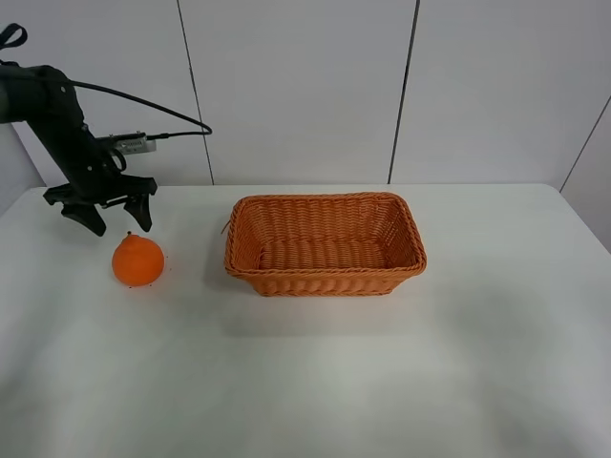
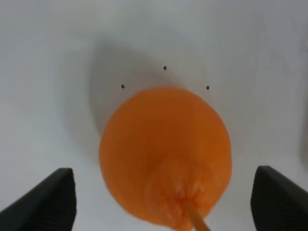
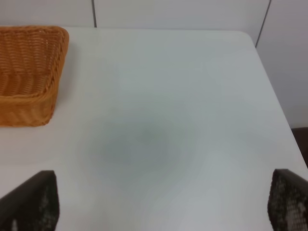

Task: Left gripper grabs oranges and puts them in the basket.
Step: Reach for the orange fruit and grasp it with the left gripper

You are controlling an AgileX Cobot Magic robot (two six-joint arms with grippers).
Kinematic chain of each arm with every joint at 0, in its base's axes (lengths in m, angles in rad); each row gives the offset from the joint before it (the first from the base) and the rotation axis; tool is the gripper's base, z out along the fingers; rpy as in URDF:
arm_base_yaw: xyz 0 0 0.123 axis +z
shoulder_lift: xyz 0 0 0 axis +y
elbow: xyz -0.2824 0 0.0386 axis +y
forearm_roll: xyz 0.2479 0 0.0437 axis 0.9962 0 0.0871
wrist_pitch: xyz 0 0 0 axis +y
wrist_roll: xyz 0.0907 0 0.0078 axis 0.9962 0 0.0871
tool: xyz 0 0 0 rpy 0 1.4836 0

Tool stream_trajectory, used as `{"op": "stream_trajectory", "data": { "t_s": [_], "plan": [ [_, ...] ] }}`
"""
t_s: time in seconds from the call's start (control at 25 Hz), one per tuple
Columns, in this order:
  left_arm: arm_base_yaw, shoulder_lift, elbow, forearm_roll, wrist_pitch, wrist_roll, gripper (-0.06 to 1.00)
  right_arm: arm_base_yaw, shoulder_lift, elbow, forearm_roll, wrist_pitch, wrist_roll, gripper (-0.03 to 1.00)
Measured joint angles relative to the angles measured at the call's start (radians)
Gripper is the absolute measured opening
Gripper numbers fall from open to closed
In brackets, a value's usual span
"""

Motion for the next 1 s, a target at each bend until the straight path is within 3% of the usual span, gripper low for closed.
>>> {"op": "stream_trajectory", "data": {
  "t_s": [0.76,0.88,1.0],
  "plan": [
    [-0.001,0.138,0.000,-0.036,-0.004,0.000,0.82,0.000,0.000,0.000,0.000,0.000,0.000,0.69],
    [-0.004,0.142,0.000,-0.049,-0.003,0.000,0.68,0.000,0.000,0.000,0.000,0.000,0.000,0.69],
    [-0.004,0.142,0.000,-0.052,0.005,0.000,0.38,0.000,0.000,0.000,0.000,0.000,0.000,0.69]
  ]
}}
